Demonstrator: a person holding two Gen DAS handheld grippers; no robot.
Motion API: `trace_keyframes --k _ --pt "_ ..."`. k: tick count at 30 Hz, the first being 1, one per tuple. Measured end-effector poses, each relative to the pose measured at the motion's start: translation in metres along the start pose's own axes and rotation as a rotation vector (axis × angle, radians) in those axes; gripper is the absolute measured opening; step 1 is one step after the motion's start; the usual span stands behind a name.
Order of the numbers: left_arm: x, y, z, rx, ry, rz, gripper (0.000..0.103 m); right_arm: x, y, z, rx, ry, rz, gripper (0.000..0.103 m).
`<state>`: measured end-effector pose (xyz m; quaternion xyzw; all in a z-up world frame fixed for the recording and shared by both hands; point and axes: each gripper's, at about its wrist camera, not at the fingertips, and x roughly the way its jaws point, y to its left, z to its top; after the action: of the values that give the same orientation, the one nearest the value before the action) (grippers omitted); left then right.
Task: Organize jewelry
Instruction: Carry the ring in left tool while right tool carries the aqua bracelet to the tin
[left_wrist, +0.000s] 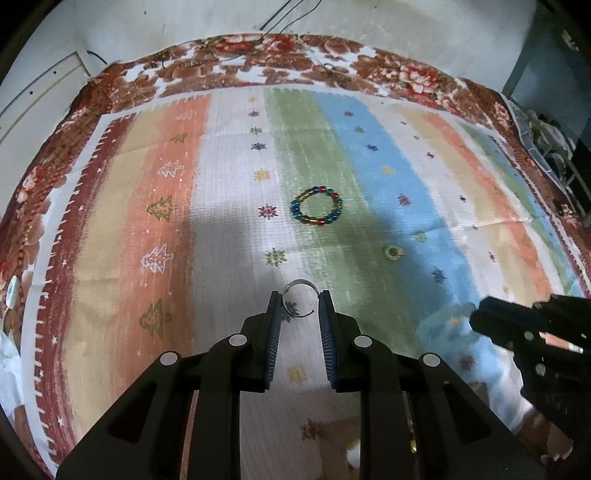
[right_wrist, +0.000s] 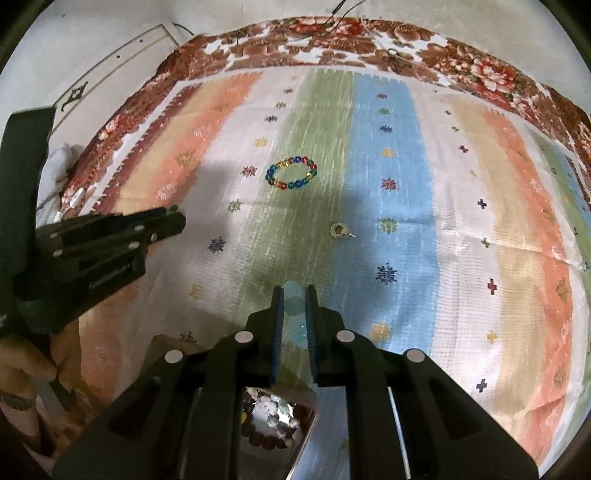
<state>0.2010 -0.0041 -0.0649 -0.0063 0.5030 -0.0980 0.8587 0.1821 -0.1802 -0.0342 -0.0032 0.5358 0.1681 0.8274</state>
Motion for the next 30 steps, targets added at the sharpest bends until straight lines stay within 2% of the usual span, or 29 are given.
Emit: trace_keyframes --k 14,19,30 --pt "-0.063 -0.031 -0.044 0.053 -0.094 -0.073 0.02 -0.057 0.018 -0.038 -0.01 -0.084 0.083 0.013" --pt "-0.072 -0.04 -0.062 0.072 -0.098 -0.085 0.02 -0.072 0.024 -0.053 -0.019 -0.104 0.104 0.013" --pt "-0.081 -0.053 -0.088 0.096 -0.091 -0.097 0.02 -0.077 0.029 -0.08 -0.019 -0.09 0.115 0.013"
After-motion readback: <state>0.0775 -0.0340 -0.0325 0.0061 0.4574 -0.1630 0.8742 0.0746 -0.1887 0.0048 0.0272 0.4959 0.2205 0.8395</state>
